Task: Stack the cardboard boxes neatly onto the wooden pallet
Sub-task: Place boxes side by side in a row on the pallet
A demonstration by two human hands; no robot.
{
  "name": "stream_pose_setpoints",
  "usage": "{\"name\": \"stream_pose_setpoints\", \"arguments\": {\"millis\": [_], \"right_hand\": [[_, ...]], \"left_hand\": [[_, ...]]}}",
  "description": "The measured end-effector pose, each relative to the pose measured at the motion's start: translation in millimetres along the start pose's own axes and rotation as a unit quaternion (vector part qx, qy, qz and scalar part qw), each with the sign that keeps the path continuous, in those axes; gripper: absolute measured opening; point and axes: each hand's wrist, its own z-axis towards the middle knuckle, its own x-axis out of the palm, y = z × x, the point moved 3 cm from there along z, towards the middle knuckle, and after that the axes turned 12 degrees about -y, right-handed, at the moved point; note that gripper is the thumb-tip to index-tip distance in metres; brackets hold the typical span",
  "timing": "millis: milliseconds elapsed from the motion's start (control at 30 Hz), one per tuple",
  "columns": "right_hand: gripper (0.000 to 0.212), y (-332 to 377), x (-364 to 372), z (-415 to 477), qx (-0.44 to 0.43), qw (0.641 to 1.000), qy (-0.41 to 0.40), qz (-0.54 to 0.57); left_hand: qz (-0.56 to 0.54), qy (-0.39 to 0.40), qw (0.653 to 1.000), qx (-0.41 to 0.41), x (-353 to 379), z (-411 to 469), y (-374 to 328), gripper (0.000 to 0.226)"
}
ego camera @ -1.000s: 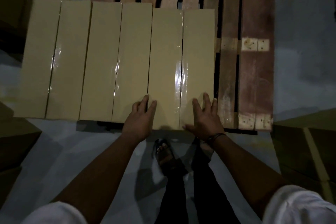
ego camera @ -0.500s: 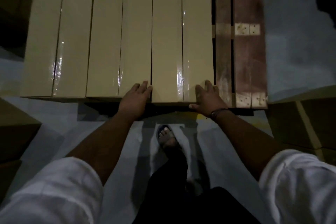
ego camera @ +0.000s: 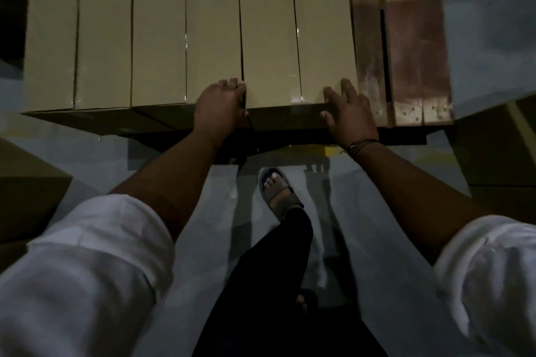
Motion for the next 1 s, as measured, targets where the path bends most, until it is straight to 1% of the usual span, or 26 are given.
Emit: {"name": "stream_pose_setpoints", "arguments": {"millis": [133, 200, 400, 533, 600, 700, 867, 933, 1000], "right_hand": [[0.042, 7.8, -1.9, 7.0, -0.003, 0.999, -0.043, 0.011], [0.039, 11.8, -2.7, 10.0, 0.010, 0.998, -0.055, 0.010], [0.039, 15.2, -5.3, 17.3, 0.020, 0.998, -0.061, 0.007], [0.038, 13.7, -4.0, 19.7, 0.006, 0.998, -0.068, 0.004], [0.038, 12.7, -3.0, 19.9, 0.013, 0.998, -0.067, 0.007], [0.039, 11.6, -1.3, 20.0, 0.025, 0.998, -0.058, 0.015], [0.042, 9.5, -4.5, 20.6, 0.020, 0.998, -0.048, 0.030], [0.049, 4.6, -6.1, 21.4, 0.046, 0.995, -0.062, 0.063], [0.056, -4.6, -6.3, 24.6, 0.107, 0.983, -0.089, 0.121]], "left_hand": [[-0.006, -0.021, 1.000, -0.003, -0.7, -2.0, 2.1, 0.057], [0.001, -0.025, 1.000, -0.003, -3.0, -2.1, 2.2, 0.052], [0.002, -0.035, 0.999, -0.014, -7.9, 1.3, 1.1, 0.036], [-0.003, -0.038, 0.998, -0.048, -6.2, -0.6, -0.2, 0.041], [-0.010, -0.036, 0.998, -0.057, -6.0, -0.4, -0.7, 0.043], [-0.014, -0.033, 0.997, -0.064, -6.7, -0.4, -0.7, 0.045], [-0.018, -0.043, 0.997, -0.064, -10.2, -0.8, -1.9, 0.044], [-0.018, -0.050, 0.997, -0.057, -11.0, -1.0, -2.1, 0.042], [-0.020, -0.056, 0.997, -0.052, -11.1, -0.9, -1.3, 0.040]]}}
